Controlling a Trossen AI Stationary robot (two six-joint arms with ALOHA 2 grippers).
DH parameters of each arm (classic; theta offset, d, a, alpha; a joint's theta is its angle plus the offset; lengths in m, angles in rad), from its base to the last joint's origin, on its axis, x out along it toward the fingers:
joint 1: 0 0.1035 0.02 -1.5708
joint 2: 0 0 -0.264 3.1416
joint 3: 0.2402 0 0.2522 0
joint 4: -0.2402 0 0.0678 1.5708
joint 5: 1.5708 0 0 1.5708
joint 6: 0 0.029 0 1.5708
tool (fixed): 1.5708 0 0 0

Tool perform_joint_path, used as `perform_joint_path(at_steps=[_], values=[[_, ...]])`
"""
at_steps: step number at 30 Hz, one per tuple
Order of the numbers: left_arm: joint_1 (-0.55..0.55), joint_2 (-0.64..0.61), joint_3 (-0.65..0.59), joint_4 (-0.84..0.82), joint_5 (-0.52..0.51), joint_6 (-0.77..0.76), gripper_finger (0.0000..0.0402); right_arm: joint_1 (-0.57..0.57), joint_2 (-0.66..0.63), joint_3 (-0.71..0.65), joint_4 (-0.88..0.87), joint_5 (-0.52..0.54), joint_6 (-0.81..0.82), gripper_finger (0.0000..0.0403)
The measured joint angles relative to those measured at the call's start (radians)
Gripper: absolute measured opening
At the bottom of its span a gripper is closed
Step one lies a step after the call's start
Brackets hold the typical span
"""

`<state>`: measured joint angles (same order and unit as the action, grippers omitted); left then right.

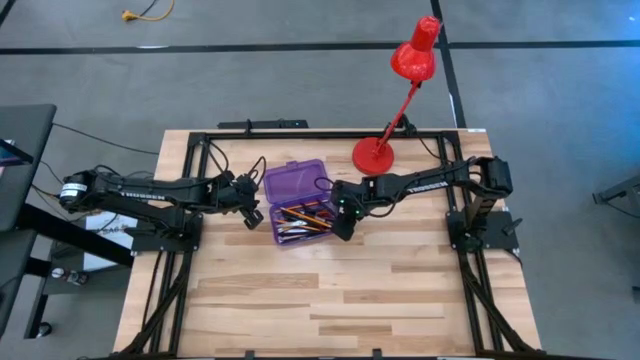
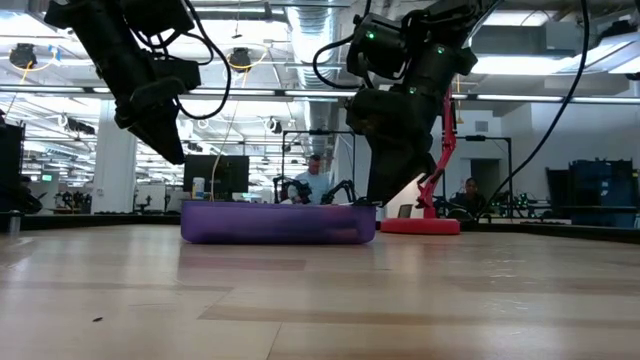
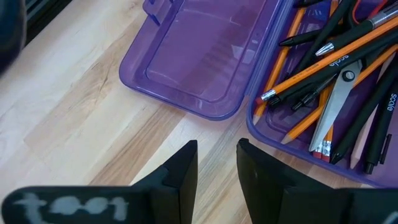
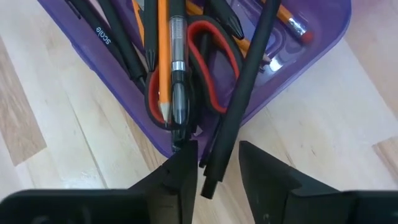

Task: Pick & place school supplies into a supply box
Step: Adjust the school supplies in the purple supply box

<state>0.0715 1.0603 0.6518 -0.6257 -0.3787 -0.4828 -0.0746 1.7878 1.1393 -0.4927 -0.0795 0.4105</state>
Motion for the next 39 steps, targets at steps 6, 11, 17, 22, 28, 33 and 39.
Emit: perform_joint_path(at_steps=[6,11,17,22,28,33,39], values=[[0.0,0.0,0.0,0.0,-0.001,0.0,0.01,0.002,0.0,0.0,0.0,0.003,-0.027,0.0065],[0.0,0.0,0.0,0.0,-0.001,0.0,0.01,0.003,0.0,0.0,0.0,0.002,-0.056,0.0028],[0.0,0.0,0.0,0.0,-0.003,0.0,0.01,0.003,0.0,0.02,0.0,0.002,-0.11,0.0026],[0.0,0.0,0.0,0.0,-0.006,0.0,0.01,0.0,0.0,0.043,0.0,0.002,-0.163,0.0033],[0.0,0.0,0.0,0.005,-0.024,0.0,0.01,-0.006,0.0,0.07,0.02,0.002,-0.258,0.0023],[0.0,0.0,0.0,0.042,-0.03,0.0,0.01,-0.012,0.0,0.083,0.085,0.002,-0.305,0.003],[0.0,0.0,0.0,0.067,-0.034,0.001,0.01,-0.011,0.0,0.083,0.125,0.002,-0.315,0.0034]])
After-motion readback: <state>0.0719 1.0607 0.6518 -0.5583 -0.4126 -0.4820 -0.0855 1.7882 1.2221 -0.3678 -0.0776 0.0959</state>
